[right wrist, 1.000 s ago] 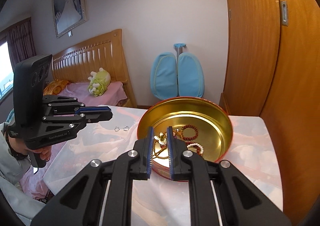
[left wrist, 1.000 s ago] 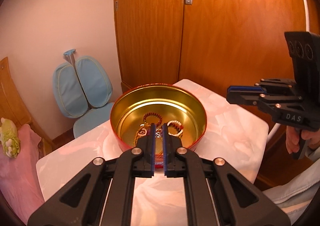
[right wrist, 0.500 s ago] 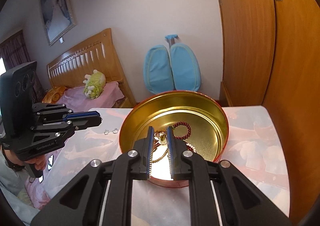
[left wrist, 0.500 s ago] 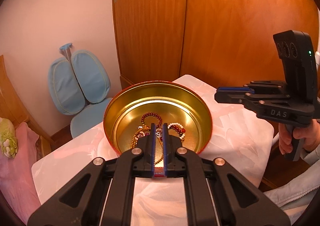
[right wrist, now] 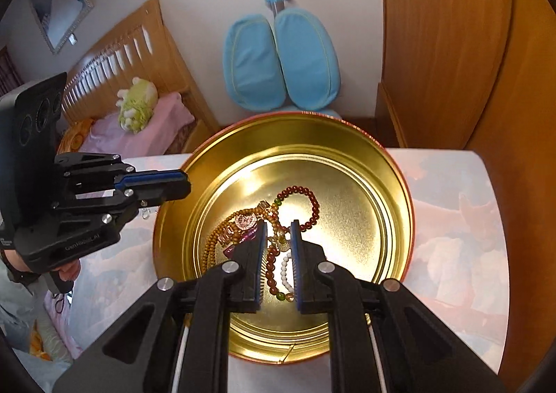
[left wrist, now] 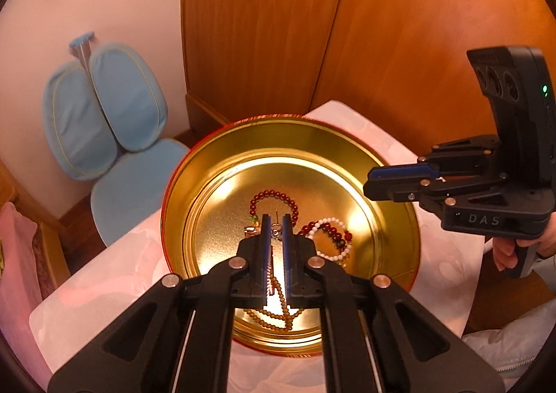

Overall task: Organize jewelry
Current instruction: 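Carry both studs over the tin with the left and right tools, then open both tools to drop the studs into the tin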

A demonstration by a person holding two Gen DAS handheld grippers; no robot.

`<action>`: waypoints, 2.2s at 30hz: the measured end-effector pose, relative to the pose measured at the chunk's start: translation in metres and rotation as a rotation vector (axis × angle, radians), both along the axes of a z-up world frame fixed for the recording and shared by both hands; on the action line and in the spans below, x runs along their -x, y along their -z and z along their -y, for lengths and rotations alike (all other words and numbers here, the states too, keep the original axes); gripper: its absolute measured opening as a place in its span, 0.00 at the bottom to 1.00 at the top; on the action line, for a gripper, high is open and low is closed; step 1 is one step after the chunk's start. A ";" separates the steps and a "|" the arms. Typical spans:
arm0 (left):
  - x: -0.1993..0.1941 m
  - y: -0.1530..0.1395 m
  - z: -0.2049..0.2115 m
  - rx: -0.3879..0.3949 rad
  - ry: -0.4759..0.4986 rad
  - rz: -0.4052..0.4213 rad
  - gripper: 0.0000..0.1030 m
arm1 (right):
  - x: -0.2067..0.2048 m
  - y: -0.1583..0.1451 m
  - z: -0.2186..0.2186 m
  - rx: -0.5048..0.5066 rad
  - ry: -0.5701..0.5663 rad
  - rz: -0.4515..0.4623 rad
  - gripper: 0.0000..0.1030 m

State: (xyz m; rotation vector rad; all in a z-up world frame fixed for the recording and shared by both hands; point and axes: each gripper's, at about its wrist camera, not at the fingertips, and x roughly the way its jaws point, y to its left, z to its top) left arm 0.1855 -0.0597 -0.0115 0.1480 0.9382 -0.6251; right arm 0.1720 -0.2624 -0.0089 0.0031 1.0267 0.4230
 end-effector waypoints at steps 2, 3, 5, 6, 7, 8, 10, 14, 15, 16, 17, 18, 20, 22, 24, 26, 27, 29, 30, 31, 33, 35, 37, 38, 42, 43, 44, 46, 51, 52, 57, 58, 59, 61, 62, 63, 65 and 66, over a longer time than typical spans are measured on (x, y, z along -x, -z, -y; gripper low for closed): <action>-0.015 0.008 0.005 -0.037 0.008 -0.071 0.06 | -0.016 0.004 -0.003 -0.001 -0.010 -0.075 0.14; -0.020 0.012 0.008 -0.067 0.010 -0.096 0.06 | -0.026 0.008 -0.005 0.014 -0.014 -0.120 0.14; -0.030 0.024 0.015 -0.114 0.024 -0.168 0.06 | -0.043 0.019 -0.013 0.061 -0.028 -0.225 0.14; -0.033 0.029 0.017 -0.133 0.025 -0.195 0.06 | -0.049 0.026 -0.015 0.083 -0.026 -0.267 0.14; -0.036 0.036 0.019 -0.161 0.028 -0.221 0.06 | -0.054 0.032 -0.016 0.102 -0.025 -0.297 0.14; -0.036 0.041 0.021 -0.180 0.034 -0.234 0.06 | -0.056 0.036 -0.017 0.108 -0.030 -0.314 0.14; -0.035 0.048 0.025 -0.210 0.042 -0.249 0.06 | -0.058 0.040 -0.017 0.114 -0.032 -0.326 0.14; -0.030 0.058 0.028 -0.228 0.044 -0.274 0.06 | -0.058 0.046 -0.016 0.102 -0.020 -0.352 0.14; -0.030 0.059 0.029 -0.233 0.048 -0.276 0.06 | -0.059 0.048 -0.016 0.100 -0.017 -0.362 0.14; -0.029 0.060 0.030 -0.239 0.052 -0.279 0.06 | -0.059 0.051 -0.016 0.103 -0.016 -0.369 0.14; -0.027 0.062 0.032 -0.246 0.057 -0.282 0.06 | -0.058 0.053 -0.016 0.106 -0.016 -0.373 0.14; -0.025 0.063 0.032 -0.250 0.060 -0.282 0.06 | -0.056 0.055 -0.016 0.108 -0.017 -0.376 0.14; -0.024 0.064 0.035 -0.256 0.069 -0.285 0.06 | -0.054 0.057 -0.015 0.111 -0.022 -0.387 0.14; -0.022 0.065 0.038 -0.263 0.078 -0.285 0.06 | -0.052 0.060 -0.014 0.116 -0.026 -0.390 0.14; -0.022 0.067 0.042 -0.267 0.084 -0.286 0.06 | -0.049 0.063 -0.015 0.122 -0.030 -0.394 0.14; -0.021 0.068 0.045 -0.266 0.088 -0.286 0.06 | -0.048 0.065 -0.017 0.124 -0.033 -0.397 0.14; -0.021 0.068 0.045 -0.266 0.090 -0.287 0.06 | -0.047 0.065 -0.017 0.126 -0.033 -0.396 0.14; -0.021 0.068 0.046 -0.268 0.095 -0.285 0.06 | -0.046 0.065 -0.018 0.126 -0.031 -0.395 0.14; -0.020 0.068 0.046 -0.270 0.095 -0.283 0.06 | -0.046 0.065 -0.018 0.124 -0.029 -0.396 0.14; -0.020 0.068 0.046 -0.272 0.095 -0.283 0.06 | -0.046 0.066 -0.018 0.123 -0.029 -0.396 0.14; -0.020 0.070 0.047 -0.272 0.091 -0.284 0.06 | -0.047 0.067 -0.019 0.126 -0.027 -0.397 0.14; -0.022 0.072 0.047 -0.276 0.088 -0.284 0.06 | -0.047 0.069 -0.019 0.126 -0.025 -0.400 0.14; -0.023 0.074 0.049 -0.276 0.086 -0.285 0.06 | -0.048 0.073 -0.020 0.129 -0.017 -0.402 0.14; -0.023 0.074 0.048 -0.275 0.085 -0.286 0.06 | -0.049 0.075 -0.019 0.128 -0.011 -0.405 0.14; -0.022 0.078 0.048 -0.270 0.085 -0.291 0.06 | -0.051 0.082 -0.016 0.118 0.009 -0.413 0.14; -0.022 0.079 0.048 -0.272 0.085 -0.292 0.06 | -0.051 0.083 -0.016 0.119 0.012 -0.412 0.14; -0.022 0.080 0.047 -0.272 0.085 -0.292 0.06 | -0.051 0.084 -0.015 0.117 0.015 -0.412 0.14; -0.021 0.080 0.046 -0.270 0.084 -0.292 0.06 | -0.051 0.084 -0.015 0.109 0.019 -0.410 0.14; -0.018 0.072 0.049 -0.274 0.072 -0.257 0.08 | -0.046 0.071 -0.017 0.113 0.017 -0.343 0.19; -0.017 0.068 0.050 -0.292 0.063 -0.237 0.18 | -0.045 0.067 -0.016 0.118 0.029 -0.316 0.48; -0.008 0.044 0.048 -0.303 0.006 -0.104 0.76 | -0.029 0.034 -0.008 0.109 0.080 -0.141 0.87; -0.006 0.041 0.049 -0.307 0.003 -0.097 0.76 | -0.024 0.029 -0.004 0.099 0.099 -0.116 0.90; -0.004 0.039 0.049 -0.307 -0.001 -0.093 0.76 | -0.021 0.027 -0.001 0.092 0.114 -0.104 0.91; 0.001 0.035 0.048 -0.303 -0.014 -0.079 0.76 | -0.011 0.024 0.006 0.070 0.144 -0.094 0.93; 0.004 0.034 0.049 -0.301 -0.021 -0.074 0.76 | -0.006 0.023 0.009 0.057 0.150 -0.094 0.94; 0.008 0.033 0.048 -0.300 -0.030 -0.071 0.76 | 0.000 0.023 0.012 0.044 0.155 -0.097 0.94; 0.014 0.030 0.047 -0.295 -0.048 -0.066 0.76 | 0.010 0.022 0.016 0.025 0.167 -0.099 0.94; 0.018 0.028 0.046 -0.288 -0.056 -0.063 0.76 | 0.017 0.021 0.020 0.010 0.176 -0.095 0.94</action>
